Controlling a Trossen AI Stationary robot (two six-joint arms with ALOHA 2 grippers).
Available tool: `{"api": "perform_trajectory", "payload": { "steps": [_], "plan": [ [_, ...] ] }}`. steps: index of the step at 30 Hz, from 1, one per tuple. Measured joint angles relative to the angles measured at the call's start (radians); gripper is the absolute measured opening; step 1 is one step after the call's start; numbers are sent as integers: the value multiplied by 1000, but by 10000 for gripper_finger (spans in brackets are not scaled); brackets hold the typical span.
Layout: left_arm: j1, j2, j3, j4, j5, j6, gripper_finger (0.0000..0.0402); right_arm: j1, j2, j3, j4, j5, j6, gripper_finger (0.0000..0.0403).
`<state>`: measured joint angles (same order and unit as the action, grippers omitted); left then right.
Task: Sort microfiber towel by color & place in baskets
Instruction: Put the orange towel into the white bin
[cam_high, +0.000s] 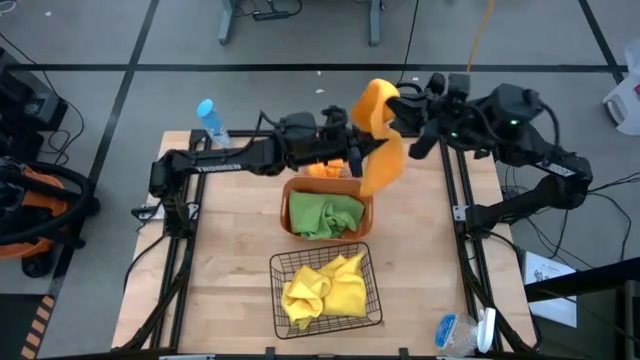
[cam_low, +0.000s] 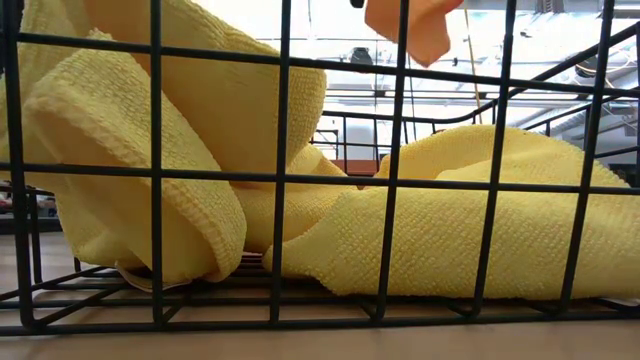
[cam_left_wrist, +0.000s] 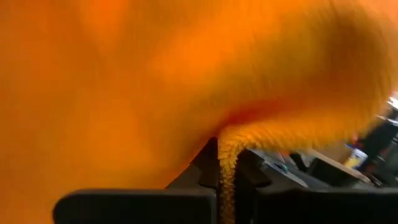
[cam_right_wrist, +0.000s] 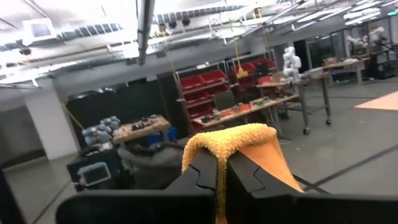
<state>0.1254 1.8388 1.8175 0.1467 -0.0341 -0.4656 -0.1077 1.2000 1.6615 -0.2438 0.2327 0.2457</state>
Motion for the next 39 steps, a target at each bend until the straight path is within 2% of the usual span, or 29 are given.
{"api": "perform_trajectory", "payload": {
  "steps": [5, 10, 15, 19, 27, 31, 33, 36, 39],
  "plan": [
    [52, -23, 0, -7, 17, 0, 6, -50, -1, 0, -83, 24, 5, 14],
    [102, -72, 0, -76, 23, 0, 6, -129, -40, 0, -298, 38, 89, 70],
    [162, -110, 0, -153, 25, 1, 6, -182, -33, 0, -494, -104, 112, 129],
    [188, -108, 0, -216, 88, 0, 6, -192, -5, 0, -538, -247, 87, 159],
    [207, -114, 0, -395, 97, 18, 6, -211, 19, 3, -627, -348, 104, 167],
    [202, -122, 0, -500, 95, 83, 6, -265, 19, 34, -703, -598, 144, 167],
    [201, -121, 0, -530, 97, 87, 6, -284, 20, 40, -740, -665, 145, 167],
    [196, -120, -1, -536, 127, 121, 6, -315, 26, 40, -743, -656, 113, 167],
    [187, -121, 0, -539, 135, 132, 6, -352, 26, 40, -704, -538, 73, 167]
  ]
}}
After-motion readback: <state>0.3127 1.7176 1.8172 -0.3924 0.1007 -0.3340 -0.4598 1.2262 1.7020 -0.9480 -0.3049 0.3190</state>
